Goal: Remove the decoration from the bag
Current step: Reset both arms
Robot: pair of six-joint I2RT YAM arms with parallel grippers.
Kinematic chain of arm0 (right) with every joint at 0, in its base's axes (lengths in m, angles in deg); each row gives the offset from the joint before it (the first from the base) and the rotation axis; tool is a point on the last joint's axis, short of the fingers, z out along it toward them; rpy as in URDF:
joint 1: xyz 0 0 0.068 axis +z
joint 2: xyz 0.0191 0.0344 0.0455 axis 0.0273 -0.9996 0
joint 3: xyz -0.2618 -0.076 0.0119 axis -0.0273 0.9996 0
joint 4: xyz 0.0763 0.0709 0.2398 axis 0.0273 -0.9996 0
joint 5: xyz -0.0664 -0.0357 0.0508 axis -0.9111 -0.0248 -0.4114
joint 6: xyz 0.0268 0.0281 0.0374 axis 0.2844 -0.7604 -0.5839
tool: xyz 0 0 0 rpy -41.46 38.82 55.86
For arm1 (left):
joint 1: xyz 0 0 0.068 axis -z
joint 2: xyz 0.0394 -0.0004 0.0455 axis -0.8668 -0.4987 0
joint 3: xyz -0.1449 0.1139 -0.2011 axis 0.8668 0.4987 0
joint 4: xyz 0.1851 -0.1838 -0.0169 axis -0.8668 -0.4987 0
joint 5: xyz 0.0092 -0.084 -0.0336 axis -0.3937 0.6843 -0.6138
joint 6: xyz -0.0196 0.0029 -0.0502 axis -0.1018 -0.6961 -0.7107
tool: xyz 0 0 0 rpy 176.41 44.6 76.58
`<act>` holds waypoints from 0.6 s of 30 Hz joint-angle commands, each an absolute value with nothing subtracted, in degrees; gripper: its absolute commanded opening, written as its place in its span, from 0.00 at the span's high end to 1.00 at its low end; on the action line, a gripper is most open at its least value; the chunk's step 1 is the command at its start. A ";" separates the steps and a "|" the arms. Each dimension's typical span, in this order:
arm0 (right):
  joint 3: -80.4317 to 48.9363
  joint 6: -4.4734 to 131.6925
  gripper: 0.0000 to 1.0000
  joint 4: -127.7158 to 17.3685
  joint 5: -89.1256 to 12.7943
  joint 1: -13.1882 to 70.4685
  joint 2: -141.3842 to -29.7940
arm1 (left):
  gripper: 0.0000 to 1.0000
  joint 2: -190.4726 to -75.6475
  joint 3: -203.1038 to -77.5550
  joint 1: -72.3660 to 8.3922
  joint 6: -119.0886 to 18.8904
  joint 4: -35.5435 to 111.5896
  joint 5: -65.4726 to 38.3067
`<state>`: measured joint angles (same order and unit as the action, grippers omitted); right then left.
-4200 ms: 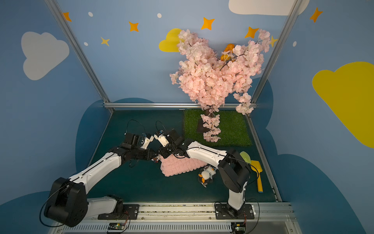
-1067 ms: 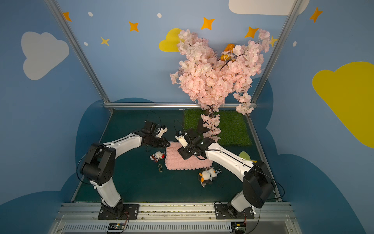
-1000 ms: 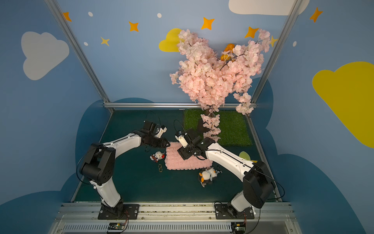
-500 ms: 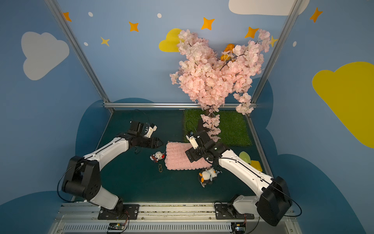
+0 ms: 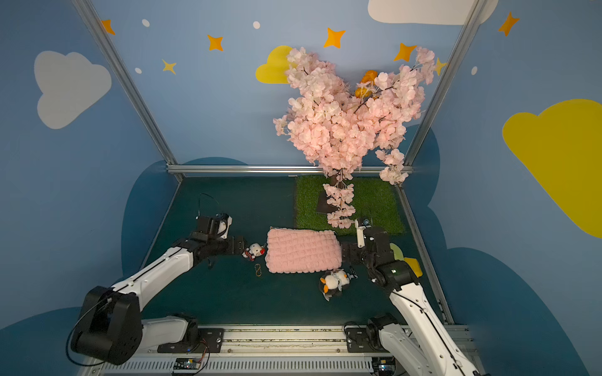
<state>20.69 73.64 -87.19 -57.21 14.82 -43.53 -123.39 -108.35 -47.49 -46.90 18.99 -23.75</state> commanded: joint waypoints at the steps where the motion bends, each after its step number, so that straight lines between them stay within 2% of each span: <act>1: 25.30 70.99 0.02 -79.36 -60.05 6.94 -42.69 | 0.00 -121.95 -105.82 -48.00 -43.02 25.22 -35.41; 4: 31.32 72.52 0.02 -64.18 -62.13 0.64 -42.43 | 0.00 -119.76 -102.90 -48.53 -39.62 33.23 -38.61; 10: 38.92 77.84 0.02 -43.47 -65.92 -3.39 -46.18 | 0.00 -117.16 -92.98 -48.55 -33.12 53.99 -44.56; 13: 41.07 78.80 0.02 -33.85 -61.29 -5.40 -51.83 | 0.00 -119.16 -89.39 -48.23 -30.45 62.49 -46.53; 18: 35.71 84.70 0.02 -30.28 -54.32 -5.20 -64.87 | 0.00 -126.93 -89.42 -47.68 -28.81 71.83 -47.80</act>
